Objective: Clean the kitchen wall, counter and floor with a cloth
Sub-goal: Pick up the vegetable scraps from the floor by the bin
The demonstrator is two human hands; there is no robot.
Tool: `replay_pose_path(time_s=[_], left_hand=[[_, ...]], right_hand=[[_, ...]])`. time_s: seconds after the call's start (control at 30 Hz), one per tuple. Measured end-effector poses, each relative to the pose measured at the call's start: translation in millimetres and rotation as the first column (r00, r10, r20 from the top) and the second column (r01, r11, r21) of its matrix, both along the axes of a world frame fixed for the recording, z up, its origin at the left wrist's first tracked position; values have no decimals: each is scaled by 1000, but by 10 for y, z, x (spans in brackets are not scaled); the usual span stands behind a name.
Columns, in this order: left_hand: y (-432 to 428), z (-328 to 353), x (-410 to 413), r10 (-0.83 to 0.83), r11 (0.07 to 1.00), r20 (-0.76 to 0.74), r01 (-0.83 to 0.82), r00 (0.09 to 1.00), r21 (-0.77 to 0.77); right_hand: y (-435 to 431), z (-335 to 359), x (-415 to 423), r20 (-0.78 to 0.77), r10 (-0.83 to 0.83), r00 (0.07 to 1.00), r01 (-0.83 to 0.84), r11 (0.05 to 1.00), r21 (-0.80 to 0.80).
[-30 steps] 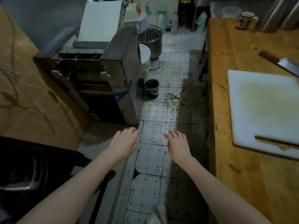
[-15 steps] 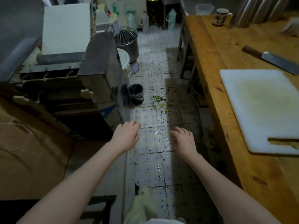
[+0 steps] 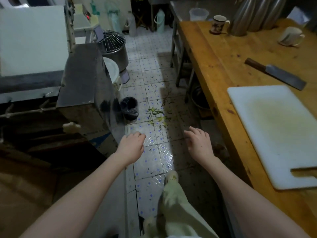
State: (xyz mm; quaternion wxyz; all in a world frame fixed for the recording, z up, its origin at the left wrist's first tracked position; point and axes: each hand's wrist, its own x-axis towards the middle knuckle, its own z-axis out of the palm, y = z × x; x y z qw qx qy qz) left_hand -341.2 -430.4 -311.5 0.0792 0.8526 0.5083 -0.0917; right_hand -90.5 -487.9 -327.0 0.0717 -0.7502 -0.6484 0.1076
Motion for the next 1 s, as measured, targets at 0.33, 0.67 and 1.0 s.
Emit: replay_pose_path(time_s=[0.33,0.67,1.0], left_hand=[[1409,-62,509,76,997,-28,-77,997,-12],[2345,-185,734,123,992,21,-123,992,15],[3513,-549,607,150,986,13,-149,989,-75]], right_hand=[[1603,-64,490,-40,64,997,-64,998,-4],[2703,-190,703,-49,141,989,-145,985,-90],[3878,-434,454,-51,177,983,-183,972,-146]])
